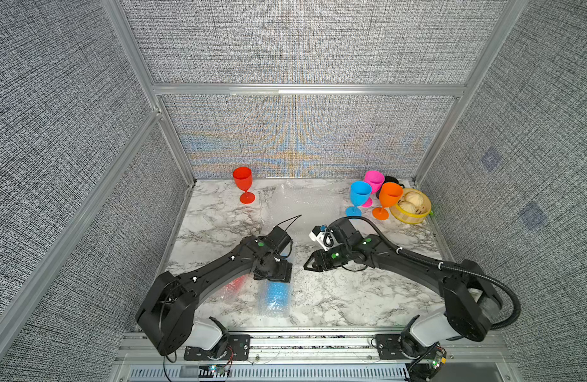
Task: Unpack wine glasses from bubble wrap
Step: Unwrap the bubble wrap at the center of the board.
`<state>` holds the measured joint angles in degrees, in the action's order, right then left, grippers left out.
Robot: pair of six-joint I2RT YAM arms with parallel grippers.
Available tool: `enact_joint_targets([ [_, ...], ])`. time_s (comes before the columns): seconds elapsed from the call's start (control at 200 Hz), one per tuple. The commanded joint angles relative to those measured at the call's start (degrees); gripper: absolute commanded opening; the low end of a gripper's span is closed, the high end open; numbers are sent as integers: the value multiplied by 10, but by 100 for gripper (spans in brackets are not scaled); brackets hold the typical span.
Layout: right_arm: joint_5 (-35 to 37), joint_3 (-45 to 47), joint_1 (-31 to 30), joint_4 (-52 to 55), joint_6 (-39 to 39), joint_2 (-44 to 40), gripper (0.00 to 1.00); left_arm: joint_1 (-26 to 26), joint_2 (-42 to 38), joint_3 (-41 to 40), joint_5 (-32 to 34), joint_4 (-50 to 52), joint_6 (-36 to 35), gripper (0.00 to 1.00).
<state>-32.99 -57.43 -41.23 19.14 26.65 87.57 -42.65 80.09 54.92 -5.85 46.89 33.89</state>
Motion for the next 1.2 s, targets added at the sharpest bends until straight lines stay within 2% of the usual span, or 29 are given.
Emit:
enact_joint_targets([
  [0.0, -9, -19, -3, -3, 12, 12, 53, 4, -25, 0, 33, 23, 12, 82],
  [0.1, -10, -37, -14, 7, 17, 33, 55, 6, -45, 6, 73, 52, 16, 82],
  [0.21, 4, -61, -29, 26, 17, 54, 55, 11, -68, 9, 195, 121, 72, 85],
  [0.255, 6, -65, -31, 27, 21, 61, 56, 17, -79, -2, 207, 128, 86, 87],
  [0.485, 5, -82, -48, 30, 27, 87, 57, 26, -97, -103, 61, 1, 116, 88],
  [0.64, 6, -88, -49, 33, 31, 95, 57, 46, -83, -126, 47, -32, 123, 88],
  [0.731, 13, -88, -49, 37, 32, 97, 57, 55, -91, -139, 18, -61, 127, 87],
  [0.976, 41, -74, -49, 38, 31, 73, 50, 56, -123, -137, -12, -92, 125, 82],
  [1.111, 64, -71, -49, 56, 23, 61, 50, 56, -90, -135, -88, -140, 95, 80],
  [1.196, 72, -62, -49, 59, 21, 54, 50, 55, -66, -120, -105, -150, 92, 78],
])
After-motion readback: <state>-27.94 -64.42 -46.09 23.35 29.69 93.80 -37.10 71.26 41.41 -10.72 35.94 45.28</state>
